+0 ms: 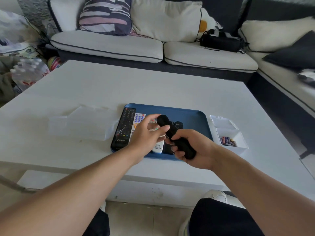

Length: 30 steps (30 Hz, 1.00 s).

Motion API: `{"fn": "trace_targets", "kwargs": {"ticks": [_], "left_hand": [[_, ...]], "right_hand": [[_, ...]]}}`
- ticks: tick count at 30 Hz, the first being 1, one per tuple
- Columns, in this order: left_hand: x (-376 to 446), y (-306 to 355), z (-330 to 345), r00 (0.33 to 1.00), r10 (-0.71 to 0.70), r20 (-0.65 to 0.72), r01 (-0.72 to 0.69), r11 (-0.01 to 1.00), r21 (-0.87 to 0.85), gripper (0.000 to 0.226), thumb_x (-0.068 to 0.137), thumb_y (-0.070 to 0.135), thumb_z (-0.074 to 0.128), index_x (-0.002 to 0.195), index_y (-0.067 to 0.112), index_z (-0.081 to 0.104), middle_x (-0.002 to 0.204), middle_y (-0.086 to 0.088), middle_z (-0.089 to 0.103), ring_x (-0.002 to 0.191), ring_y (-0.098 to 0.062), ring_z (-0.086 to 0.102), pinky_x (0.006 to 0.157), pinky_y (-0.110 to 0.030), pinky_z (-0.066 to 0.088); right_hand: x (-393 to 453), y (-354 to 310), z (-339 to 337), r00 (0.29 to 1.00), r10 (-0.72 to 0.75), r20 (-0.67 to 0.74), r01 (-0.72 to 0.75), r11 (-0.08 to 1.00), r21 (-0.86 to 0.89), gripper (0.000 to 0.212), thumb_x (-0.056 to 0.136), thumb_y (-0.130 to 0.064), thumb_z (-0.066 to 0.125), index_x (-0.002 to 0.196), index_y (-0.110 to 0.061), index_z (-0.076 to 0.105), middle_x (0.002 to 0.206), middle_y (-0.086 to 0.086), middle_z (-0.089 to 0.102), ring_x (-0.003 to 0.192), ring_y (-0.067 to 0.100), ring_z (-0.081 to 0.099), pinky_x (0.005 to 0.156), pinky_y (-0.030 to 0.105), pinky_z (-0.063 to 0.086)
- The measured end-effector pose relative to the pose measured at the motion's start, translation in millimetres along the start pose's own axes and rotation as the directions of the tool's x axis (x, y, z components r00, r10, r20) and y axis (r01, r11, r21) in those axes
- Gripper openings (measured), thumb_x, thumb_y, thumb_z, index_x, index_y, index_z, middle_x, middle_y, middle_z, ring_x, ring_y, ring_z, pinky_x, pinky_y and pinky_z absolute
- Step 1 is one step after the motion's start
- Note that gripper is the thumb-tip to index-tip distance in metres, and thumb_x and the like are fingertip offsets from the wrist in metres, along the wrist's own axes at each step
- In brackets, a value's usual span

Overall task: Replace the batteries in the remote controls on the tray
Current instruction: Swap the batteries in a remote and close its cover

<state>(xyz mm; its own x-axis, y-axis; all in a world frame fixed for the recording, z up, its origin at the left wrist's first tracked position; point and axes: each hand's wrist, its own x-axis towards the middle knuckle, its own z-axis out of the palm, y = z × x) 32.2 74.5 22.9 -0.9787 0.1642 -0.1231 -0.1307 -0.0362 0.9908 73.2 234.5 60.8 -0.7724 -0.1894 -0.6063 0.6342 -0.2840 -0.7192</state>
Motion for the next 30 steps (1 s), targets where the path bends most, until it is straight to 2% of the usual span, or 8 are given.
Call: {"fn": "trace_targets", "kwargs": {"ticks": [3,4,6,11,15,20,25,30], "left_hand": [[6.8,-6.7,-2.9,0.996,0.094,0.009,-0.092,0.939,0.333,0.044,0.092,0.030,0.070,0.135,0.026,0.058,0.131,0.006,0.063,0.108,-0.009,0.066,0.096,-0.021,0.050],[7.1,-8.3,-4.1,0.992,0.112,0.051,-0.123,0.889,0.442,0.045,0.094,0.028,0.069,0.137,0.025,0.057,0.134,0.006,0.061,0.112,-0.009,0.063,0.096,-0.017,0.047],[7.3,-12.6,-6.1,0.982,0.109,0.156,-0.183,0.758,0.626,0.048,0.094,0.029,0.068,0.139,0.026,0.054,0.140,0.005,0.057,0.121,-0.015,0.058,0.100,-0.025,0.045],[6.1,-23.6,-11.2,0.940,-0.019,0.341,-0.289,0.488,0.824,0.057,0.096,0.033,0.063,0.149,0.025,0.044,0.160,0.003,0.034,0.150,-0.016,0.023,0.120,-0.033,0.019],[10.5,-29.6,-10.8,0.913,-0.131,0.386,-0.333,0.308,0.891,0.059,0.100,0.041,0.054,0.155,0.029,0.035,0.167,0.005,0.015,0.155,-0.017,0.000,0.125,-0.046,0.004],[13.4,-32.0,-11.9,0.900,-0.166,0.402,-0.349,0.277,0.895,0.059,0.100,0.043,0.053,0.155,0.031,0.034,0.168,0.005,0.010,0.155,-0.017,-0.003,0.124,-0.049,0.001],[15.4,-34.1,-14.0,0.895,-0.156,0.418,-0.361,0.298,0.884,0.060,0.099,0.044,0.054,0.155,0.031,0.034,0.168,0.004,0.011,0.155,-0.017,-0.002,0.124,-0.049,0.000],[15.8,-20.7,-20.8,0.912,0.083,0.401,-0.397,0.421,0.815,0.059,0.097,0.032,0.062,0.152,0.022,0.041,0.163,-0.001,0.028,0.154,-0.016,0.009,0.122,-0.032,0.005]], "right_hand": [[10.8,-1.1,-16.6,0.941,-0.169,-0.292,0.054,0.930,-0.363,0.009,0.085,-0.004,0.060,0.093,-0.008,0.061,0.086,0.014,0.058,0.060,0.019,0.048,0.047,0.026,0.036],[14.2,-1.3,-23.6,0.894,-0.265,-0.361,0.040,0.850,-0.525,0.008,0.085,-0.006,0.060,0.088,-0.012,0.057,0.084,0.012,0.057,0.061,0.020,0.047,0.049,0.026,0.034],[21.5,0.1,-41.0,0.809,-0.417,-0.414,-0.055,0.648,-0.760,0.016,0.087,-0.012,0.058,0.100,-0.017,0.051,0.093,0.005,0.057,0.066,0.018,0.049,0.053,0.025,0.033],[37.7,6.3,-59.1,0.785,-0.456,-0.420,-0.179,0.482,-0.858,0.038,0.093,-0.024,0.062,0.126,-0.017,0.042,0.123,0.006,0.052,0.092,0.021,0.053,0.057,0.025,0.032],[50.0,12.4,-57.6,0.806,-0.456,-0.378,-0.160,0.447,-0.880,0.057,0.097,-0.031,0.062,0.144,-0.014,0.035,0.140,0.012,0.043,0.119,0.029,0.051,0.087,0.033,0.042],[58.5,13.6,-52.2,0.822,-0.452,-0.346,-0.182,0.366,-0.912,0.060,0.103,-0.032,0.050,0.156,-0.016,0.028,0.148,0.015,0.035,0.124,0.034,0.052,0.098,0.039,0.044],[62.6,12.2,-54.6,0.822,-0.462,-0.332,-0.213,0.291,-0.933,0.048,0.103,-0.031,0.046,0.149,-0.017,0.041,0.142,0.015,0.038,0.118,0.035,0.055,0.097,0.043,0.049],[62.6,6.7,-51.6,0.761,-0.549,-0.346,-0.226,0.276,-0.934,0.038,0.098,-0.033,0.046,0.135,-0.024,0.054,0.137,0.008,0.043,0.119,0.032,0.050,0.095,0.045,0.048]]}}
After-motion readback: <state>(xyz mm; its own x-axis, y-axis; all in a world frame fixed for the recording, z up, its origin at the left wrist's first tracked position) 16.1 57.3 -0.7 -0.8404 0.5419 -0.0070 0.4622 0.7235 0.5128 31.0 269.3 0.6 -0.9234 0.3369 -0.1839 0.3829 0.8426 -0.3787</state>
